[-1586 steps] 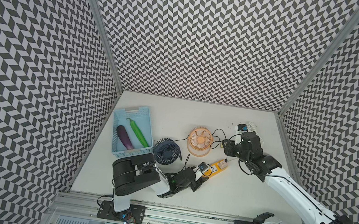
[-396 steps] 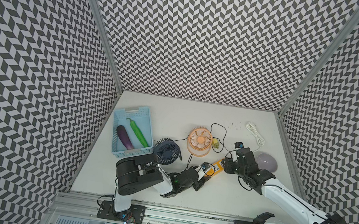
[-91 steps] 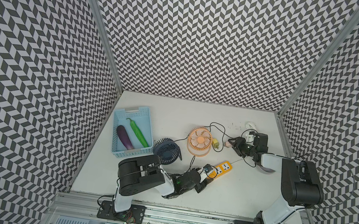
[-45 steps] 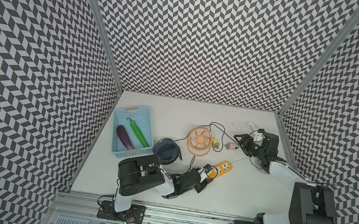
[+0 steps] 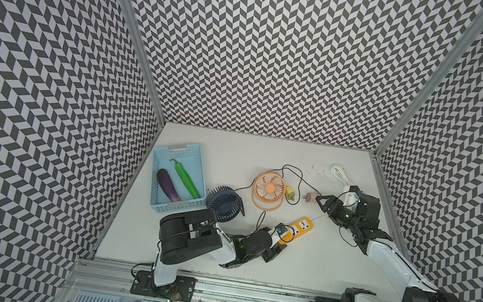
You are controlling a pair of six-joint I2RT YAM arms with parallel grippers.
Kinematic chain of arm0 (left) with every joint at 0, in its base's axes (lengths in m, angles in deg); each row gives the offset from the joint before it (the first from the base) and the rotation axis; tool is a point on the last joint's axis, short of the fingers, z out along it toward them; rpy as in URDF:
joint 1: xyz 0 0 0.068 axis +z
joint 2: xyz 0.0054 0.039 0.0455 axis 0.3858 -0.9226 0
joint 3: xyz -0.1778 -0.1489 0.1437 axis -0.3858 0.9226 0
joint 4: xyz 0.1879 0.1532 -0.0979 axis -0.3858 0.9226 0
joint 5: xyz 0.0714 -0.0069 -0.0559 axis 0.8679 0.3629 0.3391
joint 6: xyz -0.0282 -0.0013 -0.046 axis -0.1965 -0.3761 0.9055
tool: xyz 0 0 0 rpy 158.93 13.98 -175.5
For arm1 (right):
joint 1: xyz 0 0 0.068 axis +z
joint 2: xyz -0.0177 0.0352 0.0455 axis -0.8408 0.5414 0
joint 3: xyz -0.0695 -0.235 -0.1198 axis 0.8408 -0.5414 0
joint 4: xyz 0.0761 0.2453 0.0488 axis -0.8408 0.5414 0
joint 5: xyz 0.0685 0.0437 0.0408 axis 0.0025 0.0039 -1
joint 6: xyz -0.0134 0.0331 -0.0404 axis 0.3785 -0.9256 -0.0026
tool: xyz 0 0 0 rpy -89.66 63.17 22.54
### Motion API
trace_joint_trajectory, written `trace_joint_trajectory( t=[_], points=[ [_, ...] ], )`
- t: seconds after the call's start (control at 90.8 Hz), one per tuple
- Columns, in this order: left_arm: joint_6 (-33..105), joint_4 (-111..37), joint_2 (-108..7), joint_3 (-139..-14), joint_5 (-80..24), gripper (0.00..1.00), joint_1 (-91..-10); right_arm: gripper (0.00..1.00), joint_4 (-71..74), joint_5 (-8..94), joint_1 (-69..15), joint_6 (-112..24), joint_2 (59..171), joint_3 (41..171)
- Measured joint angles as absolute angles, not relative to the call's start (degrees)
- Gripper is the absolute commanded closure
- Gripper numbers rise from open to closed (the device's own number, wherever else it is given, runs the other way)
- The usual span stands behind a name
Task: Unplug the desk fan from the power strip
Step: Place the plug at the center of the board, then reset both arms
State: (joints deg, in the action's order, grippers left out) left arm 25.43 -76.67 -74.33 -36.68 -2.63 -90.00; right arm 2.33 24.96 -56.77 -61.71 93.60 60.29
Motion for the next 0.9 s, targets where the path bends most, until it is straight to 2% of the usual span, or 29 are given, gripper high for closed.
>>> trace_joint_trajectory(
  t=[0.209, 0.253, 0.364, 0.375, 0.386, 0.397, 0.43, 0.452, 0.595, 0.749, 0.903],
  points=[
    [26.0, -70.5, -70.3, -36.7, -0.2, 0.27, -90.7, 0.25, 4.1, 25.7, -56.8, -60.0, 91.0, 60.7],
    [25.8, -69.3, -68.8, -36.7, 0.6, 0.18, -90.7, 0.24, 4.4, 25.7, -56.8, -59.9, 90.7, 61.1],
    [26.6, -66.8, -64.2, -36.7, 2.5, 0.15, -91.2, 0.23, 5.5, 26.1, -56.8, -59.6, 89.9, 62.6],
    [26.7, -66.6, -63.9, -36.7, 2.7, 0.15, -91.2, 0.18, 5.6, 26.2, -56.8, -59.6, 89.9, 62.8],
    [26.7, -66.4, -63.4, -36.7, 2.9, 0.15, -91.2, 0.08, 5.7, 26.2, -56.8, -59.6, 89.9, 63.1],
    [26.7, -66.1, -62.8, -36.7, 3.2, 0.14, -91.3, 0.04, 5.9, 26.3, -56.8, -59.6, 89.9, 63.4],
    [26.7, -65.3, -61.1, -36.7, 4.0, 0.03, -91.4, 0.0, 6.3, 26.5, -56.8, -59.6, 89.9, 64.3],
    [26.9, -64.8, -59.9, -36.8, 4.5, 0.01, -91.4, 0.0, 6.6, 26.7, -56.8, -59.3, 89.9, 65.0],
    [26.7, -60.3, -52.8, -38.6, 8.7, 0.0, -91.6, 0.0, 7.3, 28.1, -56.6, -59.3, 89.9, 70.3],
    [26.0, -52.1, -49.7, -47.7, 14.1, 0.0, -90.4, 0.01, 7.4, 30.9, -56.3, -59.6, 90.4, 75.2],
    [25.9, -45.4, -47.2, -56.5, 17.8, 0.0, -83.4, 0.01, 8.4, 35.2, -55.2, -59.1, 93.3, 80.9]
  ],
)
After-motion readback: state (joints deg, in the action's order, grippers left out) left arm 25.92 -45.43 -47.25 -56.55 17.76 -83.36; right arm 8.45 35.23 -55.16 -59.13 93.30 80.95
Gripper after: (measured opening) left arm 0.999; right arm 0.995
